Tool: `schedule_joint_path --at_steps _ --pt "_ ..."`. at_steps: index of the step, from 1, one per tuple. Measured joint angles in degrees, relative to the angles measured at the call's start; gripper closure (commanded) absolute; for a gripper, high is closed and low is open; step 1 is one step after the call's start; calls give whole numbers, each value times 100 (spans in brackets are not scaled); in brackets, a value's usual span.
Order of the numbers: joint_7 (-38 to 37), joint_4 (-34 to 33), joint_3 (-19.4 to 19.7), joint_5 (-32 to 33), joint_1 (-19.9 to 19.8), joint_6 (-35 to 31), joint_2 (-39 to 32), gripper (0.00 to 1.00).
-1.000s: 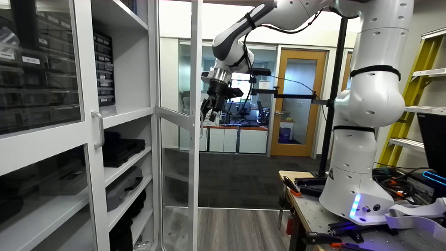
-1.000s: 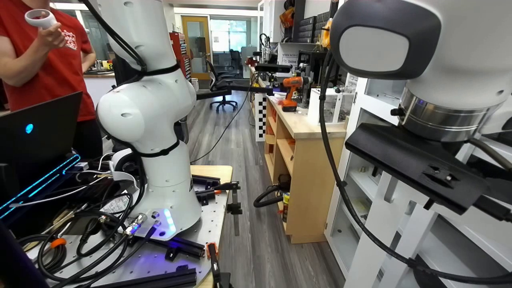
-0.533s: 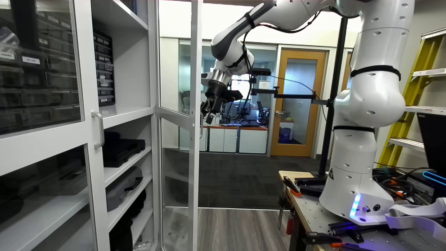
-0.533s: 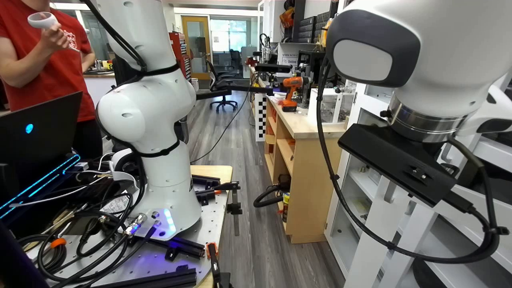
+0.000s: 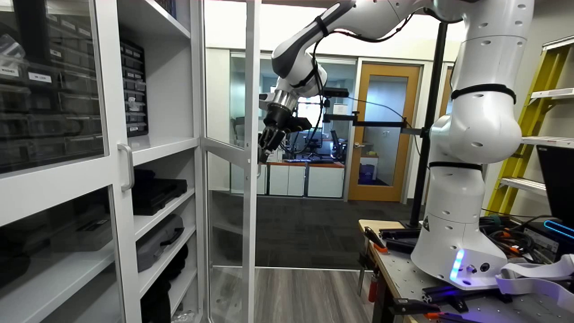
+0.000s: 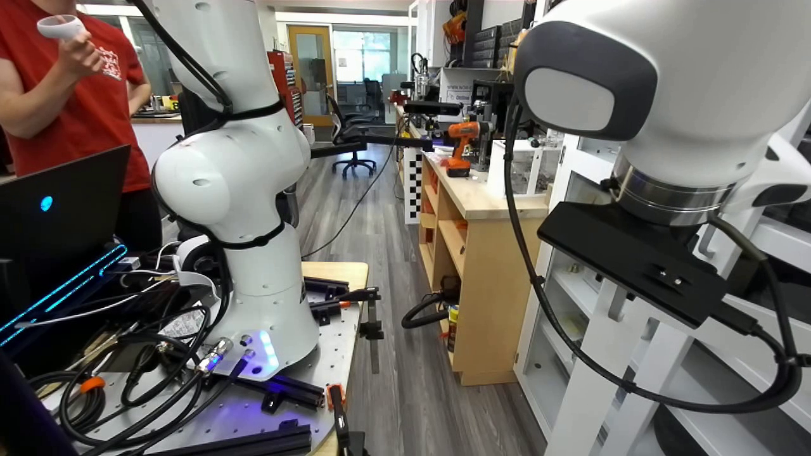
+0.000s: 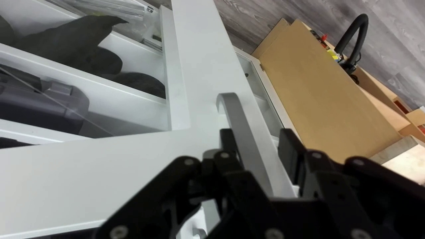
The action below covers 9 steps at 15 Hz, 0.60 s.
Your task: Close the left door
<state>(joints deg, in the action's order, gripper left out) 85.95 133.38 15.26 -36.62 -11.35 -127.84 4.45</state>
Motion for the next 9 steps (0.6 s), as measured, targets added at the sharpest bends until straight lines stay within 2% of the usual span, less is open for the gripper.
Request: schedule_joint_path --at_steps 2,4,9 --pt "81 0 6 0 -5 -99 2 96" --pt "209 21 3 1 -4 -191 10 93" --pt "330 53 -38 0 9 -276 30 93"
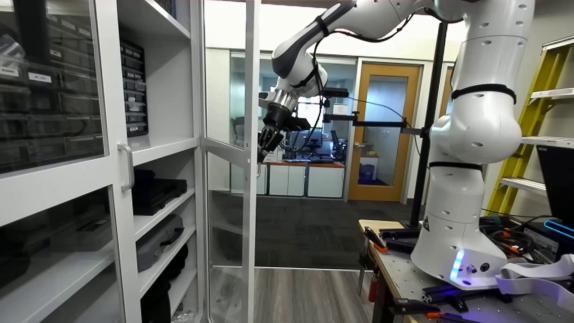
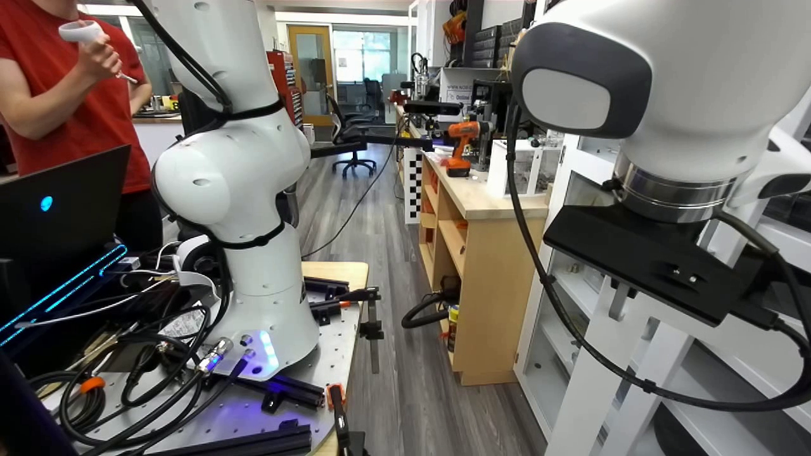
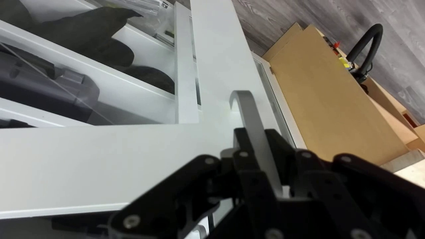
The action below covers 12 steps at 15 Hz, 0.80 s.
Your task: Close the left door
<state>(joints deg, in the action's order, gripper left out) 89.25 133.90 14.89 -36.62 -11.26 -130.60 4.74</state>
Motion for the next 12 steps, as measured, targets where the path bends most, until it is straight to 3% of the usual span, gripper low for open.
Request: schedule_joint_path --at_steps 12 --pt "68 124 -393 -535 238 -986 -62 95"
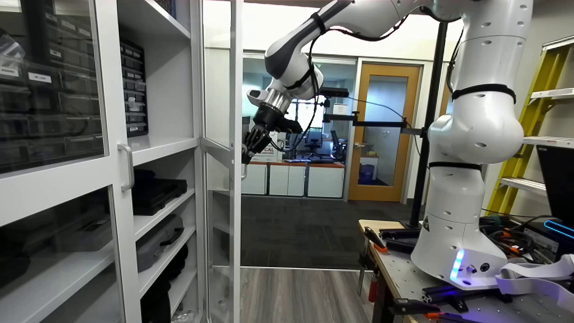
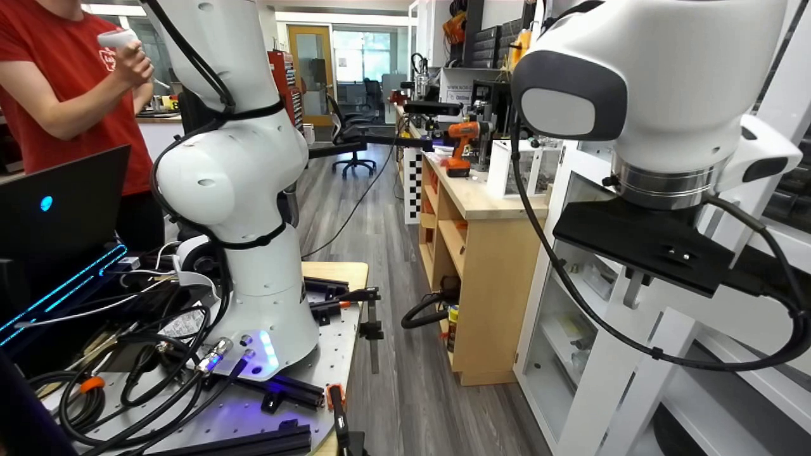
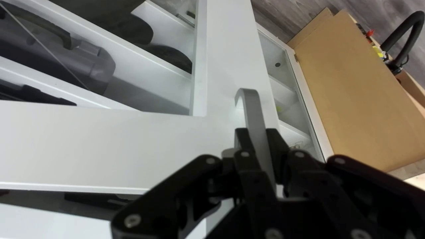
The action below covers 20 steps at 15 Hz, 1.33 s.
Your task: Close the left door
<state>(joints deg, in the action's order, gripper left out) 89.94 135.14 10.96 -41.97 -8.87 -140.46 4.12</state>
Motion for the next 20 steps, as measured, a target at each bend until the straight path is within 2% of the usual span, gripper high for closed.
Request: schedule_joint_path --at_steps 10,20 --pt "-132 -178 -400 -984 288 -1030 -370 95" --pt "-791 -1155 -818 -1471 547 -1827 -1307 95"
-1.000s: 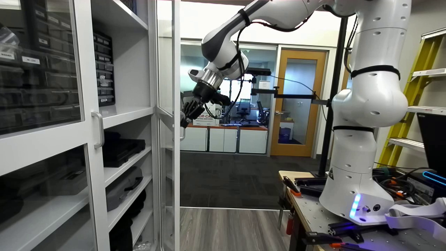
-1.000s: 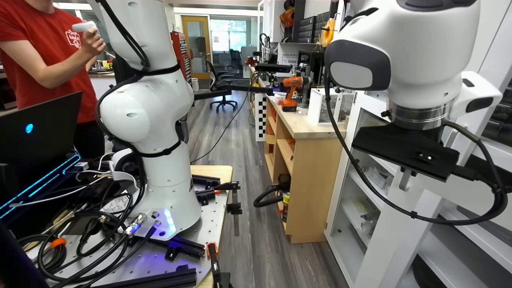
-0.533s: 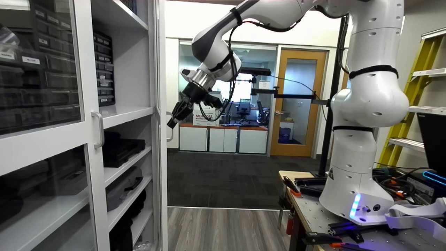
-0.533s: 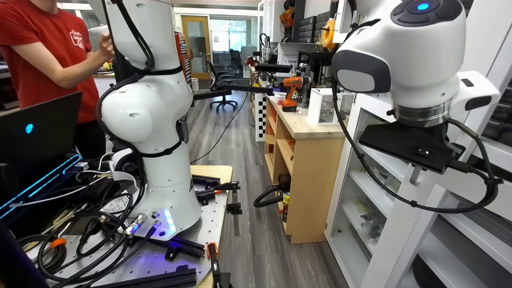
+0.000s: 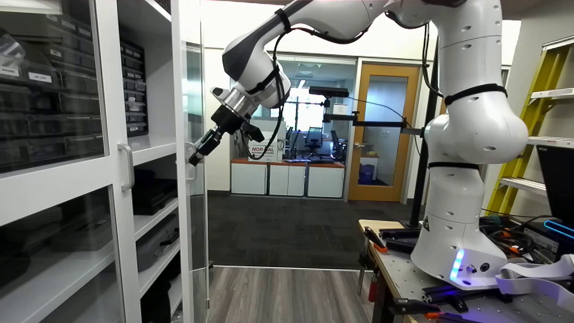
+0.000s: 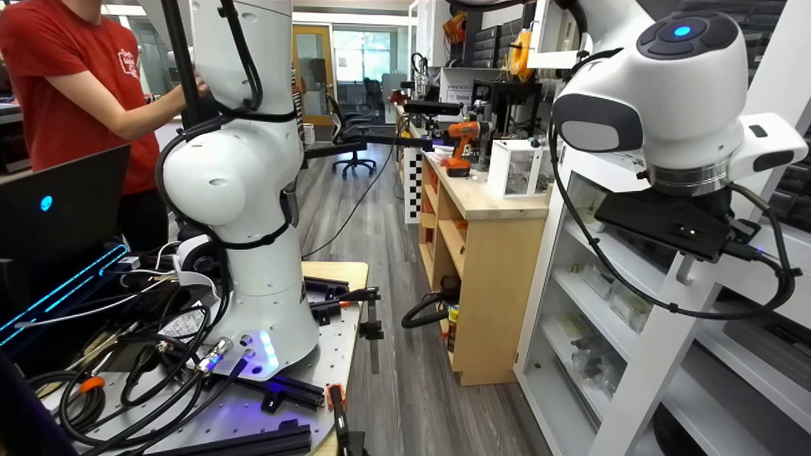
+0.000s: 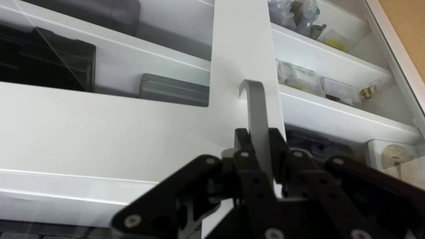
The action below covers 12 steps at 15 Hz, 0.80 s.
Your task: Close the left door
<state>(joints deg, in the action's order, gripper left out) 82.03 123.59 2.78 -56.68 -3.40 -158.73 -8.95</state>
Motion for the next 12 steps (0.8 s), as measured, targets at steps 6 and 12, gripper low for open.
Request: schedule_joint_path --at_steps 6,12 --pt "-481 -739 -129 -2 127 -339 -626 95" --pt "-883 -1512 -178 4 240 -583 -1247 95"
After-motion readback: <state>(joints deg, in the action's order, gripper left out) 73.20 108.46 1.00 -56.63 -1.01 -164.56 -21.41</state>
